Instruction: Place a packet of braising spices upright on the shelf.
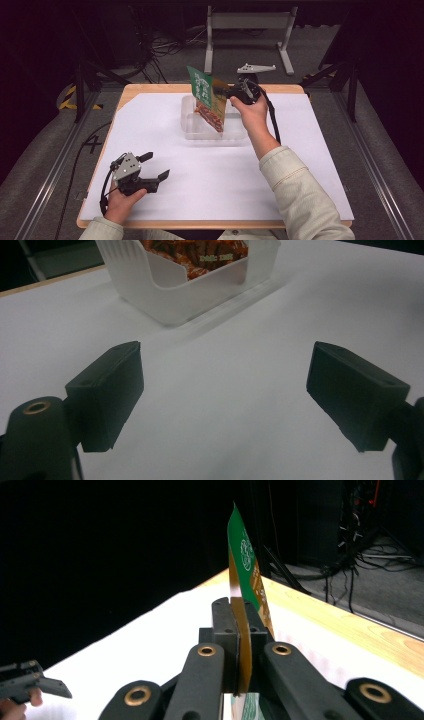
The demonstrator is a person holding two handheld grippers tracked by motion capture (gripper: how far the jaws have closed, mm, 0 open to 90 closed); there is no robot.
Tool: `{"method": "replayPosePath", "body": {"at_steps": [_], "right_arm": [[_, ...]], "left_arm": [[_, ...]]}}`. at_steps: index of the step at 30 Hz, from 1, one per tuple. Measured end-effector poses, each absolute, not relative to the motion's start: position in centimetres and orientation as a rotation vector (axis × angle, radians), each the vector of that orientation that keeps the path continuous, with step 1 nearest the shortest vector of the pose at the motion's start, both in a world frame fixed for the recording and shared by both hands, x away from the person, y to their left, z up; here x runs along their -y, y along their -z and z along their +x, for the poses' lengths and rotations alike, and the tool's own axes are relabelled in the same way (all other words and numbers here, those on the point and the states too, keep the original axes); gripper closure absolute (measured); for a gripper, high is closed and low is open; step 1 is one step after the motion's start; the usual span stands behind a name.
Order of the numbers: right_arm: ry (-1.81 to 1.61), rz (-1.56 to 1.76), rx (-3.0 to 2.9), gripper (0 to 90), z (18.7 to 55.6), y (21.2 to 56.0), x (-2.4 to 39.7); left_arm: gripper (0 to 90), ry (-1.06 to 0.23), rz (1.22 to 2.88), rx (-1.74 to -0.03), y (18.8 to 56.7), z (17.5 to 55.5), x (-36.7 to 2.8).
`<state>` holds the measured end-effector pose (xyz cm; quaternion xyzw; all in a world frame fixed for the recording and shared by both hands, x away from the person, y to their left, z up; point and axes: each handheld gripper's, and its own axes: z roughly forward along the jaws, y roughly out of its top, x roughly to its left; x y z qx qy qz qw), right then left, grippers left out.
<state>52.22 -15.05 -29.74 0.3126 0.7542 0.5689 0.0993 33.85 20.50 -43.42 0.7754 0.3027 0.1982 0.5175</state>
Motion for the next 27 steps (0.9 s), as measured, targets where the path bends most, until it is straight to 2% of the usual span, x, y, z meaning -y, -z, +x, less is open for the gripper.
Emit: {"method": "replayPosePath", "body": {"at_steps": [16,22,27], "right_arm": [[-1.646,0.978,-2.212,88.5,52.07,30.28,15.84],[-1.65,0.996,-2.202,75.8,52.1,30.24,15.98],[-1.672,0.979,-2.193,55.1,51.91,29.98,15.95]], "left_arm": [[16.1,-0.476,1.869,-0.72,43.44,34.01,-20.35],[16.1,-0.474,1.869,-0.721,43.45,34.03,-20.34],[16.1,-0.471,1.867,-0.723,43.47,34.04,-20.3]]}}
